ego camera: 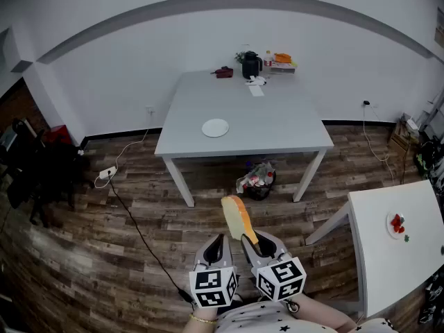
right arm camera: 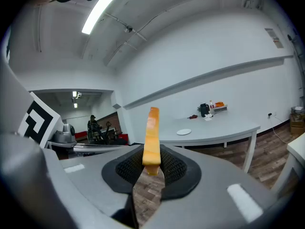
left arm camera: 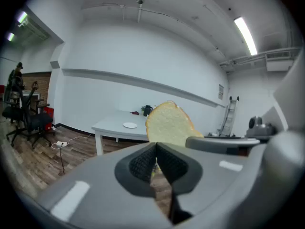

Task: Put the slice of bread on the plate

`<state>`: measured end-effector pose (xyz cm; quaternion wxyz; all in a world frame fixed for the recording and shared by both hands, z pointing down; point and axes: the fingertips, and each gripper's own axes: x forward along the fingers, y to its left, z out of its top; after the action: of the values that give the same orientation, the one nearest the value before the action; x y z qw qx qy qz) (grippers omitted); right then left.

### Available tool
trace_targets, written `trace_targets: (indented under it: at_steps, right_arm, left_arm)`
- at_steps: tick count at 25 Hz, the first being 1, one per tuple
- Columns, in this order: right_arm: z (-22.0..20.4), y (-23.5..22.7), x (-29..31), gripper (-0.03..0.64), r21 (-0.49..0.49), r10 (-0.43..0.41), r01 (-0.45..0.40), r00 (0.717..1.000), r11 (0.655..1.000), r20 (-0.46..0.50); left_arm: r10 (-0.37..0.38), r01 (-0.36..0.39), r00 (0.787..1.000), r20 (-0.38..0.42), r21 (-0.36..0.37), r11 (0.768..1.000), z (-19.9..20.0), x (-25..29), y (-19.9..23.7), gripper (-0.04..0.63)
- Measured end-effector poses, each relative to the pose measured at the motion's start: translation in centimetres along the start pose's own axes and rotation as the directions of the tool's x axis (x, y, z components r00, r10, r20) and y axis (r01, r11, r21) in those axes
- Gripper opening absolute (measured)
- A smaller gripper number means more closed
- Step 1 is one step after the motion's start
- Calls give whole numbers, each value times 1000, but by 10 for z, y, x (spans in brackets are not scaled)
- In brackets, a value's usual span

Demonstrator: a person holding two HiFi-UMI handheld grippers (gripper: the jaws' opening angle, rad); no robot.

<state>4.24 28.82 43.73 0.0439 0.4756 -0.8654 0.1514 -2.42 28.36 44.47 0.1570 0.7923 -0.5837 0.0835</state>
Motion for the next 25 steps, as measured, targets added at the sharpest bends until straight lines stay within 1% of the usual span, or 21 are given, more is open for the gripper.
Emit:
trace_targets:
  at_steps: [10,15,21,25]
  right_arm:
    - [-7,20,24,86,-2,-10,10,1000,1000,-6]
    - [-8,20,36,86,4,-23,23,1000,1000,-17]
    - [-8,17,51,86,6,-24,24,999,1000,-29]
    - [-4,7,67,86,5,-26,26,999,1000,-30]
  left_arm:
    - [-5,5,1000,-13,-13,1000,-4,2,35,8]
    - [6,-6,1000,-17,1,1000,-2,7,50,8]
    - [7,-8,1000,-22,-16,1000,-1,19,60,9]
    - [5,-4,1000,-18,2,1000,3,34,63,8]
